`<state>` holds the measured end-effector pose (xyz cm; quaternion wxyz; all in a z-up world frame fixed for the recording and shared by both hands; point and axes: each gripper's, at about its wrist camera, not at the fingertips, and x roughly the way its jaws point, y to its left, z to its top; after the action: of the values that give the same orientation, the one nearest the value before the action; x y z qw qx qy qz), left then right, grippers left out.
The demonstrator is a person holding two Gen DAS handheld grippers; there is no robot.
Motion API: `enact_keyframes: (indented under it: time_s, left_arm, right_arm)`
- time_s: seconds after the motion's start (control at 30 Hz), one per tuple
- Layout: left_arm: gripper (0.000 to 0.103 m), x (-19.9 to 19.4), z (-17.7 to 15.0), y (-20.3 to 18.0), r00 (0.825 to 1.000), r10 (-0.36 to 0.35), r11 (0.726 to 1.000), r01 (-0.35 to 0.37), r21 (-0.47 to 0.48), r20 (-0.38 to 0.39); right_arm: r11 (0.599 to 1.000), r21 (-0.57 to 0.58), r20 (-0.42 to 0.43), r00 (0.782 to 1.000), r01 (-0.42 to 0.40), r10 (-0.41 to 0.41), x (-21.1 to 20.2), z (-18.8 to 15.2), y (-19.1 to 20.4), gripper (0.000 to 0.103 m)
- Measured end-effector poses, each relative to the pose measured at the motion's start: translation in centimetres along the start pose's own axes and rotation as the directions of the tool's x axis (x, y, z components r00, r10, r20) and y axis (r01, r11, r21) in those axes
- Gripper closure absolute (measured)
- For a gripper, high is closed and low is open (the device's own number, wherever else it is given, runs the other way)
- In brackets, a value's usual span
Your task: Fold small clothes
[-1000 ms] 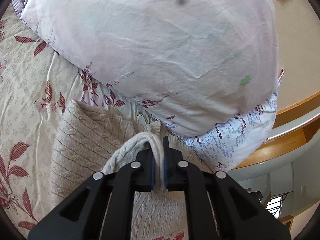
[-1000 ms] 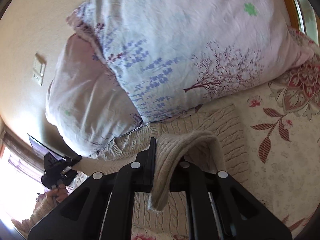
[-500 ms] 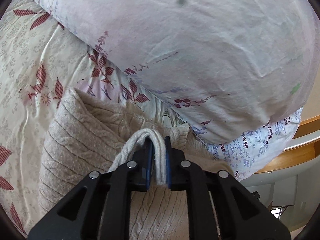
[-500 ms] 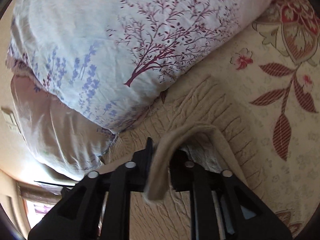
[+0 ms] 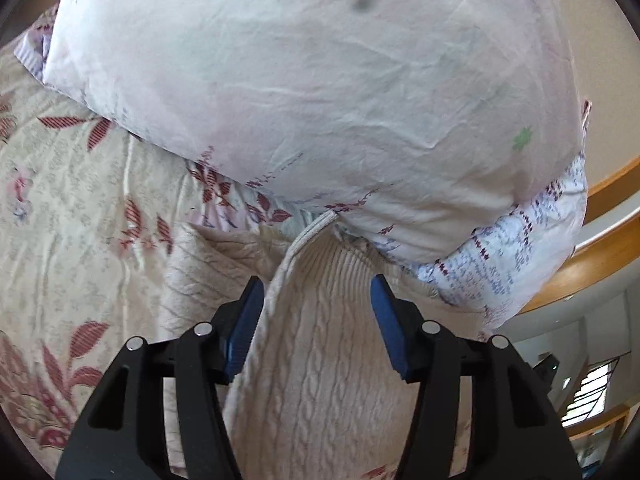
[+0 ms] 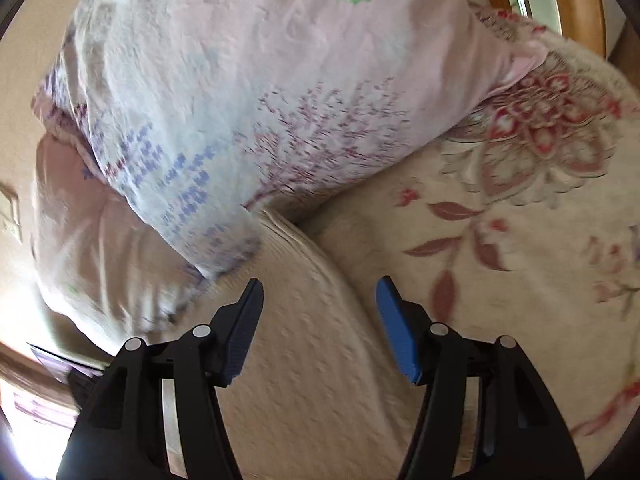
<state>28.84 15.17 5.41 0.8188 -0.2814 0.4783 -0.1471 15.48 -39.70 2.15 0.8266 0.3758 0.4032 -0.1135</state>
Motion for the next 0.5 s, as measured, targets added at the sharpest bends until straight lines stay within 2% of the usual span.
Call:
enact_keyframes:
  time_s: [0.1, 0.2, 0.33, 0.5]
  left_arm:
    - [0.049, -1.0, -1.2, 0.5, 0.997, 0.074, 0.994, -0.073, 0.087, -0.012]
    - [0.049, -1.3, -2.6, 1.1, 0.991, 0.129, 0.982, -0.123, 0.146, -0.034]
    - [0.051, -0.8, -4.3, 1.3, 0.985, 0.160, 0.971, -0.144, 0.191, -0.069]
    - [0.059, -0.1, -5.8, 0.8, 0.974, 0.207, 0.953, -0.180, 0.245, -0.090]
  right_arm:
    - [0.992, -0.112, -0.037, 0.997, 0.061, -0.066, -0.3, -1.7, -0.2, 0.042]
    - [0.981, -0.180, -0.082, 0.992, 0.075, -0.091, -0.1, -3.3, -0.1, 0.046]
    - [0.973, -0.220, -0.122, 0.988, 0.069, -0.098, 0.1, -4.9, 0.2, 0.054]
    - [0.961, -0.261, -0.096, 0.989, 0.087, -0.115, 0.3, -5.0, 1.6, 0.064]
